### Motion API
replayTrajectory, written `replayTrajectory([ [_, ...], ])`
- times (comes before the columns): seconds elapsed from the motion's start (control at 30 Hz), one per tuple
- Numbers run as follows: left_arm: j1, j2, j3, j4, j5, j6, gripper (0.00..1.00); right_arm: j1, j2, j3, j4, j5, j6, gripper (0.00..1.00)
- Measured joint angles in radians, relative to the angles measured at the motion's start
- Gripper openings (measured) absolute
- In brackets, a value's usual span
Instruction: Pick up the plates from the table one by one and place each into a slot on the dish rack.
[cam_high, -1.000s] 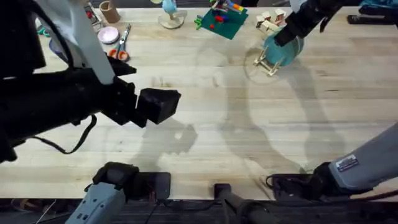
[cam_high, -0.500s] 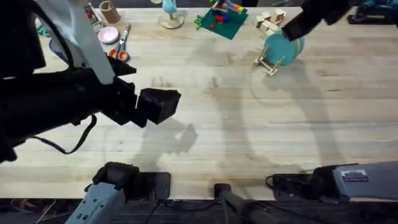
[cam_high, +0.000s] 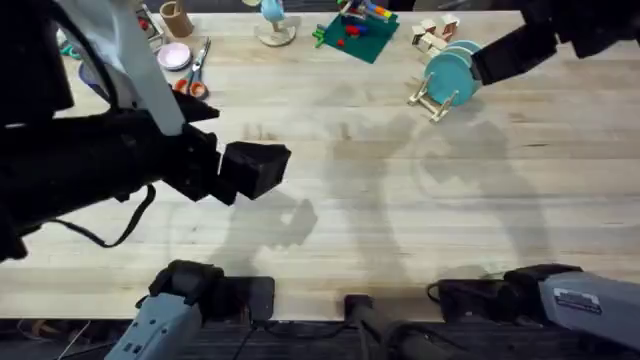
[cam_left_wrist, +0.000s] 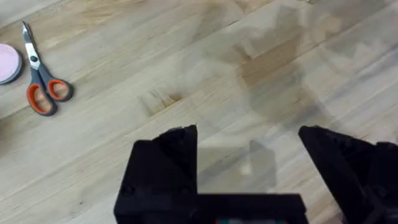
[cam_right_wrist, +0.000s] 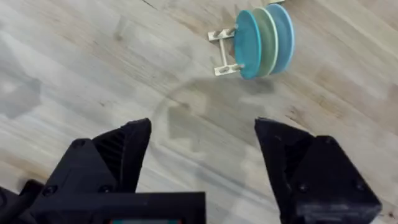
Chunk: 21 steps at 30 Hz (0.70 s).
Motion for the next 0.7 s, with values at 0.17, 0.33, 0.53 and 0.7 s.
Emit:
replayTrajectory([
  [0.17, 0.000, 0.000, 0.000, 0.000, 0.000, 0.000, 0.995, 0.047, -0.065, -0.019, -0.004, 0.047, 0.056, 0.995],
  [0.33, 0.000, 0.000, 0.000, 0.000, 0.000, 0.000, 0.995, 0.063, -0.183, -0.149, 0.022, 0.075, 0.108, 0.995],
  [0.53, 0.000, 0.000, 0.000, 0.000, 0.000, 0.000, 0.994, 0.063, -0.380, -0.385, 0.060, 0.083, 0.158, 0.996],
  [0.7, 0.000, 0.000, 0.000, 0.000, 0.000, 0.000, 0.996, 0.063, -0.436, -0.418, 0.059, 0.083, 0.180, 0.996],
])
